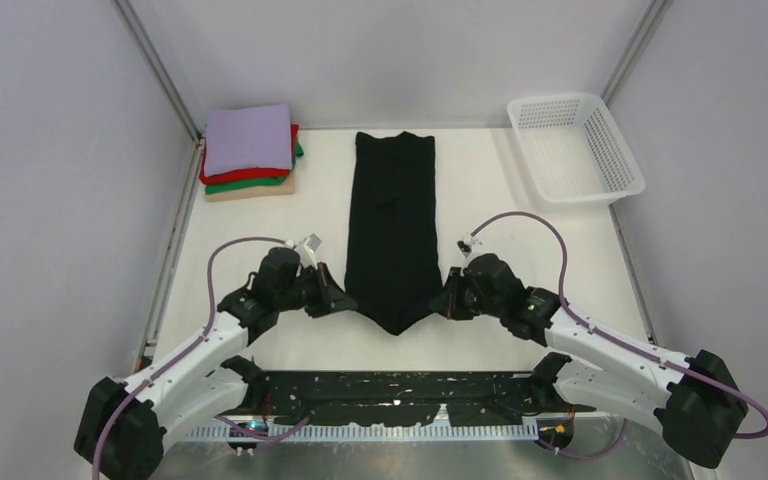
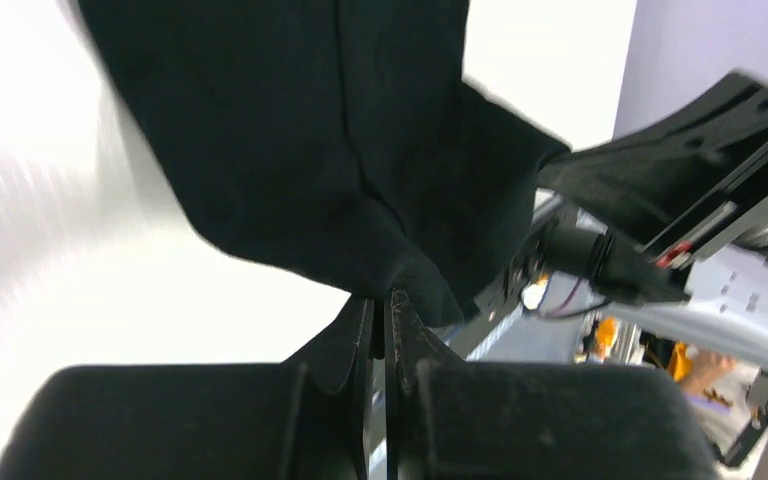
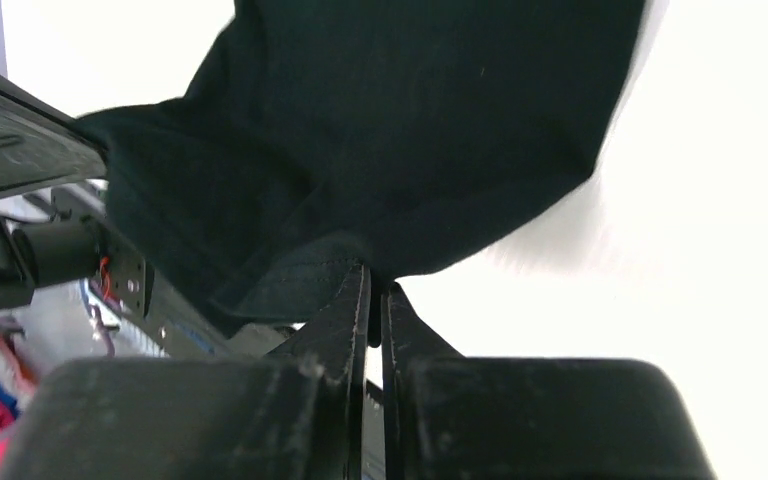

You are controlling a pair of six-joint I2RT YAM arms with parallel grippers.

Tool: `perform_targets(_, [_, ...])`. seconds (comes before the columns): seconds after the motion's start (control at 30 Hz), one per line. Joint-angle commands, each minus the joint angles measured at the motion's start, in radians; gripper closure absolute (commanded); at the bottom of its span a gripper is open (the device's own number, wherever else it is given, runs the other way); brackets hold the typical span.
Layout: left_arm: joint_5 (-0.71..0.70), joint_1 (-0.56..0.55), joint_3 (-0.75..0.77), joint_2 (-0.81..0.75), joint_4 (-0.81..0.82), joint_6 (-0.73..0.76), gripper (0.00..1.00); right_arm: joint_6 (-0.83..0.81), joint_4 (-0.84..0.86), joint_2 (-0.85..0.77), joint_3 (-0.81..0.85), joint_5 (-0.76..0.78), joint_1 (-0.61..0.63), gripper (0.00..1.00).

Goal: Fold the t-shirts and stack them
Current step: Fold the folded rectangular tshirt in 1/3 of the way

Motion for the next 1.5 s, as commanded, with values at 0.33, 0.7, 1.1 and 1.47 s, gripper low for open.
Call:
perform_targets(0.33, [0.011, 0.194, 0.433, 0.501, 0.116, 0.151, 1.00, -0.179, 0.100, 0.293, 0.287, -0.004, -0.277, 0.95])
perform_targets(0.7, [0.062, 0.286, 0.728, 0.790, 0.032, 0.239, 1.00, -0.211, 0.154, 0.593, 0.526, -0.091, -0.394, 0.95])
perform_targets(1.1, [0.122, 0.330, 0.966, 1.048, -0.012, 0.251, 1.00, -0.197, 0.198, 0.816, 0.690, -0.143, -0.472, 0.94])
perform_targets(1.47, [0.135, 0.346, 1.071, 1.172, -0.015, 0.232, 0.90, -0.173, 0.240, 0.964, 0.788, -0.237, -0.521, 0.87])
